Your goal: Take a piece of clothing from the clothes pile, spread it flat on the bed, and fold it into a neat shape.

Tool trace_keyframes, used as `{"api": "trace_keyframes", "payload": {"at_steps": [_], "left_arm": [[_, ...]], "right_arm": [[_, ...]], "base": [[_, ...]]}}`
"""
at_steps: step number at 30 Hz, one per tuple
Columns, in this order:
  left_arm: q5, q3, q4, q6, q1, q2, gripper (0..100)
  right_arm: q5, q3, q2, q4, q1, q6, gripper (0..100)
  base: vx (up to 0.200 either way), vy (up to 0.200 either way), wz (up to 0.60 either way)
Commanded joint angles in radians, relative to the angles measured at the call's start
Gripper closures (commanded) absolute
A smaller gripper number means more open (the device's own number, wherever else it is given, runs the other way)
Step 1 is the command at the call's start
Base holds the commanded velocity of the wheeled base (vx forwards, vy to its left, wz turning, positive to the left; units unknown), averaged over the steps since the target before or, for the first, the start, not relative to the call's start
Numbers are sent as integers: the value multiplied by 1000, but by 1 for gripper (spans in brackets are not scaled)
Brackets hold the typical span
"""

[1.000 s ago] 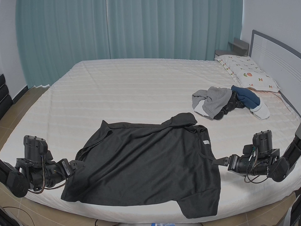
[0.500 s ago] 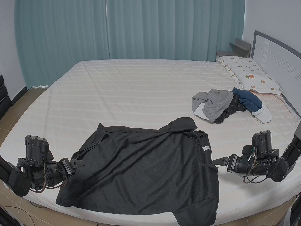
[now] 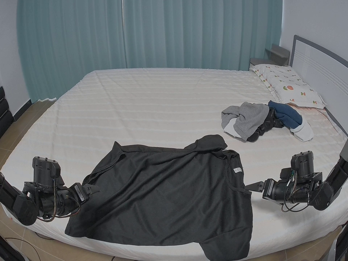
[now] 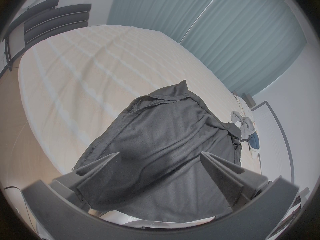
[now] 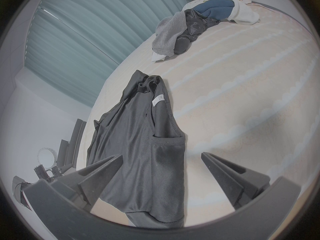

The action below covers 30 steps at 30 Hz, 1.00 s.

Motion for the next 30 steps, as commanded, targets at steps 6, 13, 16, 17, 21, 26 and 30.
{"api": "trace_keyframes", "payload": {"at_steps": [6, 13, 16, 17, 21, 26, 30], "left_arm": [[2, -21, 0, -12, 12, 7, 0], [6, -64, 1, -102, 12, 10, 0], [5, -62, 1, -104, 12, 7, 0], [5, -59, 1, -104, 10, 5, 0], [-15, -41, 0, -104, 10, -4, 0], [-27, -41, 8, -104, 12, -16, 0], [-27, -41, 9, -104, 12, -12, 0]], "right_arm": [[0, 0, 2, 0, 0, 0, 0], [0, 0, 2, 0, 0, -2, 0], [0, 0, 2, 0, 0, -2, 0], [0, 0, 2, 0, 0, -2, 0], [0, 2, 0, 0, 0, -2, 0], [0, 0, 0, 0, 0, -2, 0], [0, 2, 2, 0, 0, -2, 0]], "base": [[0, 0, 0], [0, 0, 0], [0, 0, 0], [0, 0, 0], [0, 50, 0], [0, 200, 0], [0, 200, 0]]}}
